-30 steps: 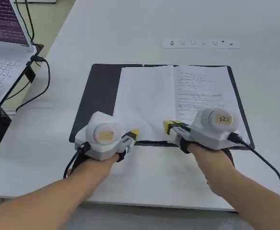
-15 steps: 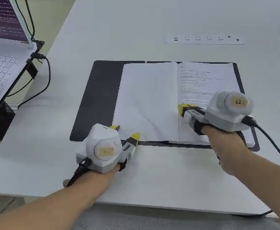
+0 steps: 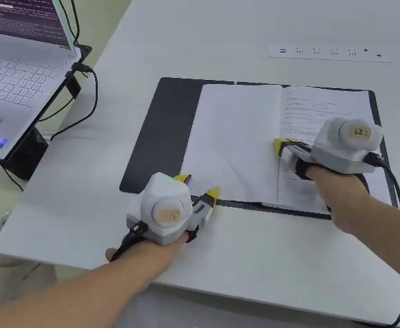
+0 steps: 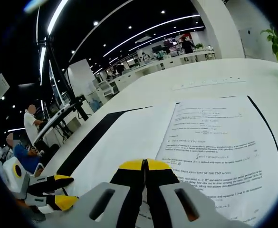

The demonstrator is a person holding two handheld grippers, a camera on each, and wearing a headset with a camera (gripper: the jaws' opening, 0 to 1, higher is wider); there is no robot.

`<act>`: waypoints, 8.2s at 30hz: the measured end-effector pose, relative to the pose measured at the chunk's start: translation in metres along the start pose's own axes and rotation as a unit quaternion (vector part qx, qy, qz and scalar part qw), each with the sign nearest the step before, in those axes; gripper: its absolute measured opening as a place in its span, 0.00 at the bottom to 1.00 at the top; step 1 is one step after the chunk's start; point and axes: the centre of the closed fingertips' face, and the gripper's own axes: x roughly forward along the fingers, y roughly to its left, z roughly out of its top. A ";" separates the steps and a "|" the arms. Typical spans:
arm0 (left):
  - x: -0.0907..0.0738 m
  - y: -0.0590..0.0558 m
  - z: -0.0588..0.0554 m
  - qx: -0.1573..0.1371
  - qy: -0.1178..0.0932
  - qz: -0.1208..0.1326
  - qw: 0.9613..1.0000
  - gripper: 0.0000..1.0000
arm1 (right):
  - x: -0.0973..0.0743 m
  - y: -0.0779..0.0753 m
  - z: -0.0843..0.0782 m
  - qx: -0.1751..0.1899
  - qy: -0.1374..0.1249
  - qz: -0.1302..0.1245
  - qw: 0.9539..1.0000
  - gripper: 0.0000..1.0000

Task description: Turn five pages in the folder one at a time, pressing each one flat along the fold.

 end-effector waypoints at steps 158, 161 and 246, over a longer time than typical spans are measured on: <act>-0.004 -0.001 0.001 -0.005 -0.017 -0.004 1.000 0.34 | -0.106 0.063 -0.085 -0.047 0.050 0.043 0.997 0.00; -0.004 -0.001 0.001 -0.003 -0.017 -0.006 1.000 0.34 | -0.118 0.067 -0.076 -0.041 0.040 0.043 0.997 0.00; -0.147 -0.061 0.107 -0.032 -0.008 -0.023 0.999 0.99 | -0.272 0.003 -0.012 -0.058 -0.056 -0.060 0.995 1.00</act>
